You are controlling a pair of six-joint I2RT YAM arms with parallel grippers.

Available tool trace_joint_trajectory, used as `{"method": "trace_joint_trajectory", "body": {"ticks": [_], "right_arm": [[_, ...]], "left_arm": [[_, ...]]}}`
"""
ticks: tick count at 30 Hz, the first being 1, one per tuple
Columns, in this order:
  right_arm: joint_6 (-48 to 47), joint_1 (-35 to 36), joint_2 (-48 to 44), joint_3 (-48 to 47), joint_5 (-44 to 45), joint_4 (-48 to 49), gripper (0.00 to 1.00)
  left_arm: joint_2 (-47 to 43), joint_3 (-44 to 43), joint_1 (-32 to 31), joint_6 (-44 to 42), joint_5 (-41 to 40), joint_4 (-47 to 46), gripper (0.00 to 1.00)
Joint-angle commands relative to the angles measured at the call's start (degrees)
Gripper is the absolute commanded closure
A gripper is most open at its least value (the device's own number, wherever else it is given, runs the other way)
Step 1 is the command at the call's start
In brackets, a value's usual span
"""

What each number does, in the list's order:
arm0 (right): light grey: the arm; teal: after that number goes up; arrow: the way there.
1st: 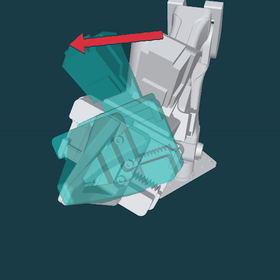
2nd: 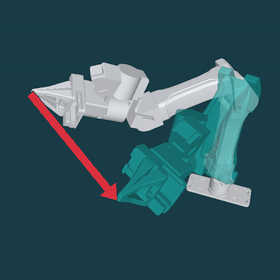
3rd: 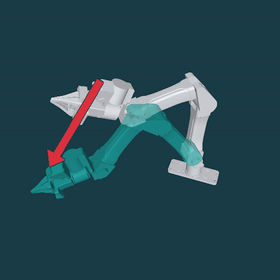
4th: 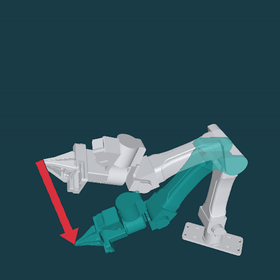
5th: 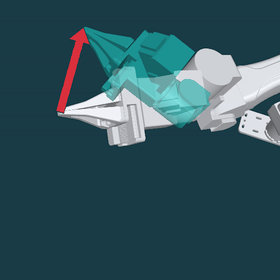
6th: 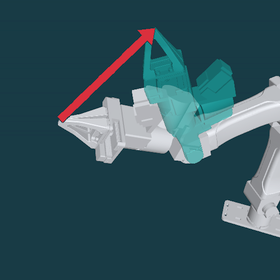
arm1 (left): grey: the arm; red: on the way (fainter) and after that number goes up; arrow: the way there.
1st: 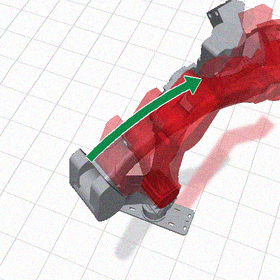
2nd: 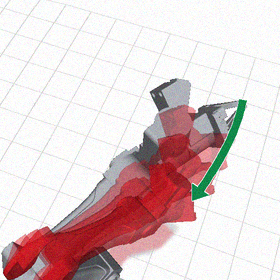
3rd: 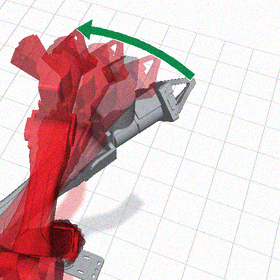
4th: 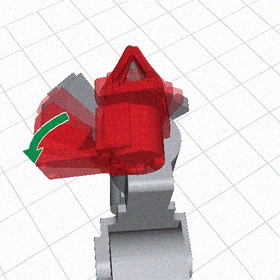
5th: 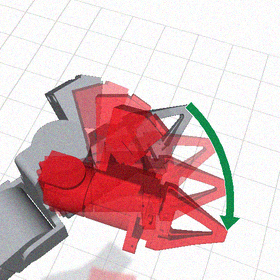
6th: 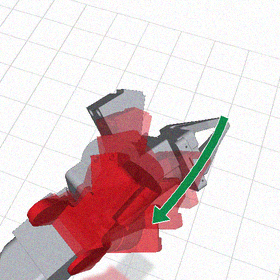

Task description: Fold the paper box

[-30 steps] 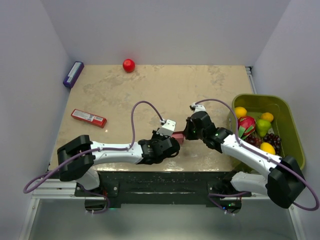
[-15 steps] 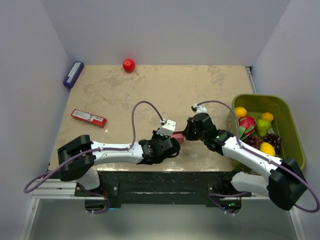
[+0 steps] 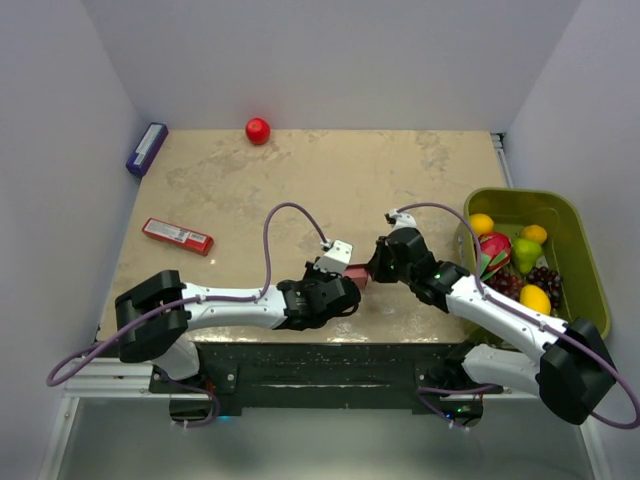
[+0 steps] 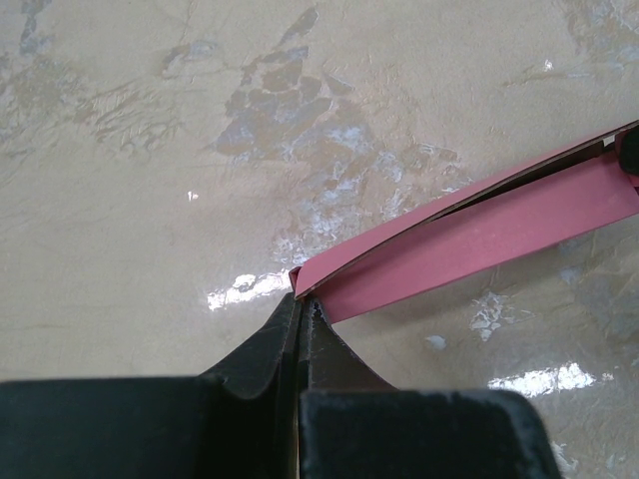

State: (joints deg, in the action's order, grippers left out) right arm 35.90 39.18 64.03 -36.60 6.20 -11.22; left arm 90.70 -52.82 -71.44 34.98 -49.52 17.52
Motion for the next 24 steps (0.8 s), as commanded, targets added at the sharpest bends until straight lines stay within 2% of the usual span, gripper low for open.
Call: {"method": "trace_joint_trajectory", "body": {"ticks": [1, 24], "right_arm": [[2.9, 0.9, -0.7, -0.2, -6.1, 1.8, 1.0], [6.6, -1.4, -3.1, 2.7, -9.9, 6.1, 1.0]], "left_arm": [[3.6, 4.3, -1.2, 2.3, 12.6, 8.0, 1.0], [4.2, 4.7, -1.4, 2.2, 12.4, 7.7, 1.0]]}}
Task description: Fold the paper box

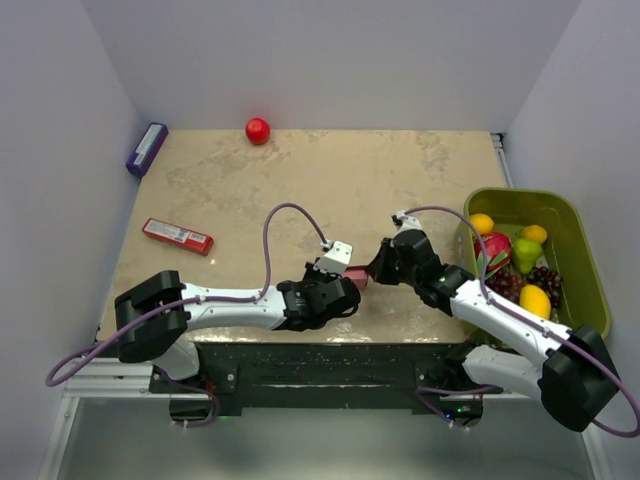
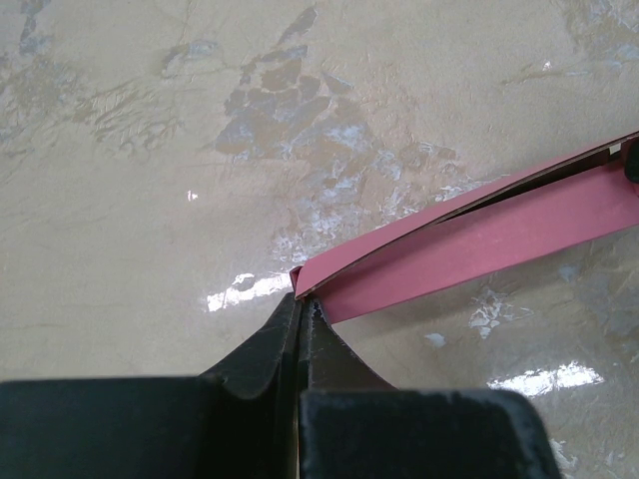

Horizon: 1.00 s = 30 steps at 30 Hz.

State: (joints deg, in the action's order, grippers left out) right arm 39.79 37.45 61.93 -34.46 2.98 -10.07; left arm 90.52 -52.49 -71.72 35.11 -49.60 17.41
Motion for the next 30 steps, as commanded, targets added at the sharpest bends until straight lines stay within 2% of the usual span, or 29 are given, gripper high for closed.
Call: {"method": "trace_joint_trajectory", "body": {"ticks": [1, 19, 30], "right_arm": [[2.8, 0.2, -1.0, 0.6, -6.8, 5.0, 1.0], [5.7, -1.8, -3.7, 3.0, -9.0, 8.0, 1.0], [-1.5, -1.7, -5.9, 1.9, -3.2, -3.1, 1.0]], "left_arm": [[4.5, 4.5, -1.1, 2.2, 12.5, 7.8, 1.0], [4.7, 4.5, -1.4, 2.5, 12.4, 8.0, 1.0], [4.5, 4.5, -1.4, 2.6, 12.5, 7.9, 1.0]]}}
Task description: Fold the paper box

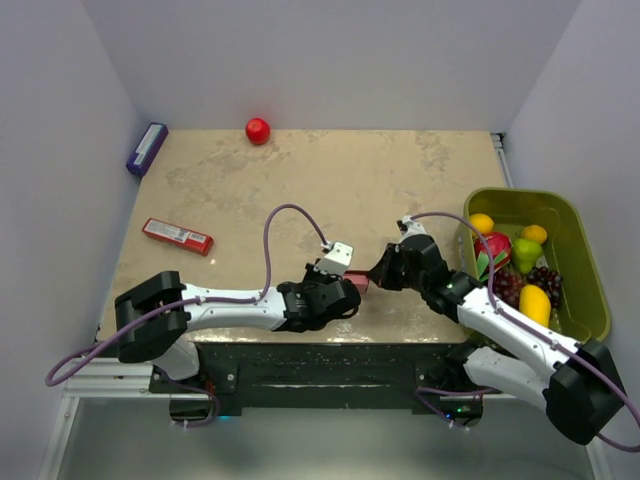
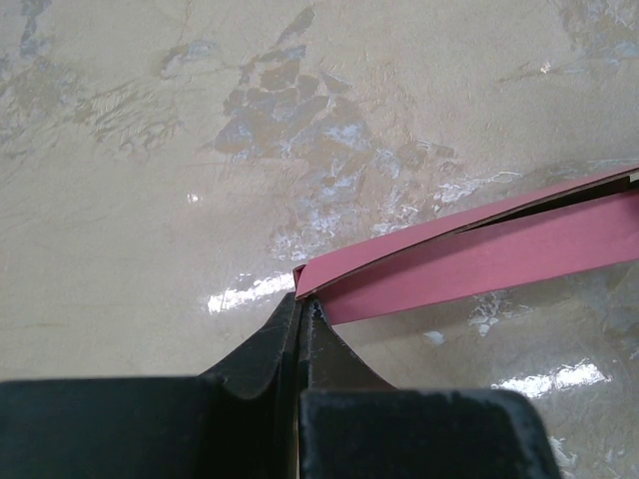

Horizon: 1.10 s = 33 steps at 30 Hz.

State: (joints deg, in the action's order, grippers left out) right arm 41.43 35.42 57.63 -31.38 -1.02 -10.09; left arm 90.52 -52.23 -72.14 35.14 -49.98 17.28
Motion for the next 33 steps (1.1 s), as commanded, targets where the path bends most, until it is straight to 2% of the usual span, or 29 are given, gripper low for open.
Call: {"method": "trace_joint_trajectory", "body": {"ticks": [1, 23, 33], "right_arm": [[-3.5, 0.3, -1.7, -1.2, 1.9, -3.8, 1.0], [-5.5, 0.4, 2.0, 1.8, 7.6, -2.6, 1.0], [-7.3, 5.3, 4.5, -0.3, 15.2, -6.4, 1.0]], "left_arm": [[4.6, 4.2, -1.0, 2.6, 13.0, 8.0, 1.0], [5.7, 2.8, -1.1, 1.7, 13.1, 7.4, 1.0], [6.2, 2.6, -1.0, 1.6, 13.1, 7.2, 1.0]]}}
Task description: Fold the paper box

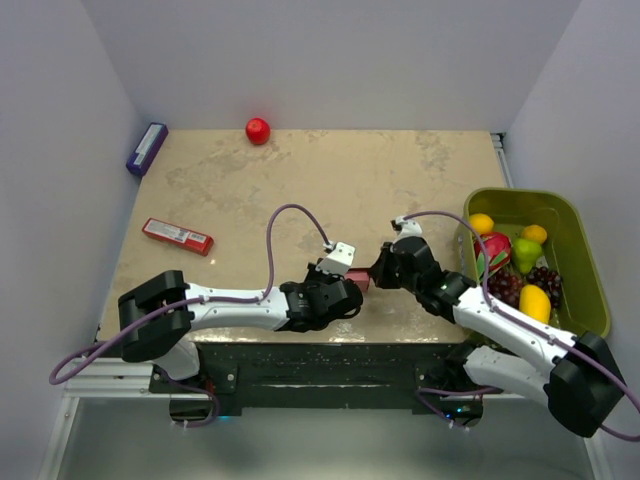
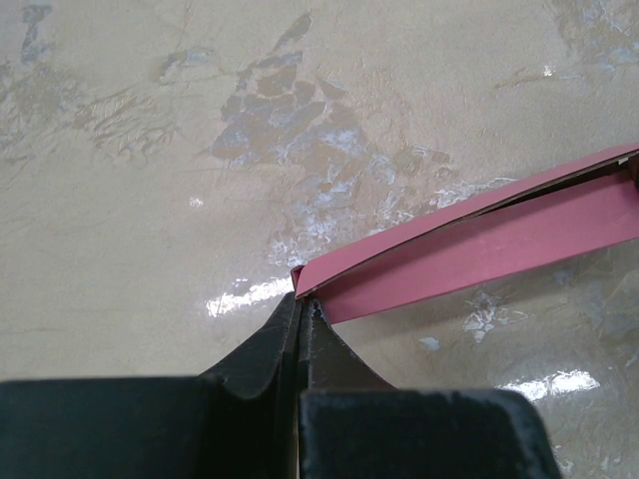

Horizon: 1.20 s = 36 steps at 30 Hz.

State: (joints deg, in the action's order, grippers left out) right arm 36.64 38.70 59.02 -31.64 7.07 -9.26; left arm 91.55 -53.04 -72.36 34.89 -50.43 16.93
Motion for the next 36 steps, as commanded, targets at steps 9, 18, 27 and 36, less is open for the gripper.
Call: {"method": "trace_joint_trajectory", "body": {"ticks": [9, 18, 27, 36], "right_arm": [[-1.5, 9.5, 8.6, -3.3, 14.5, -10.7, 1.0], [0.4, 13.2, 11.2, -4.3, 16.4, -12.7, 1.0], [2.8, 15.4, 12.4, -4.3, 19.2, -13.2, 1.0], [3.8, 15.6, 11.7, -4.6, 20.2, -11.0, 1.0]], "left_arm": [[5.2, 3.8, -0.8, 2.0, 13.6, 7.3, 1.0], [3.9, 4.8, -0.9, 2.5, 13.3, 7.2, 1.0], [1.3, 5.4, -0.8, 3.5, 13.6, 6.8, 1.0], [-5.1, 5.8, -0.9, 4.0, 13.3, 6.9, 0.7]]}}
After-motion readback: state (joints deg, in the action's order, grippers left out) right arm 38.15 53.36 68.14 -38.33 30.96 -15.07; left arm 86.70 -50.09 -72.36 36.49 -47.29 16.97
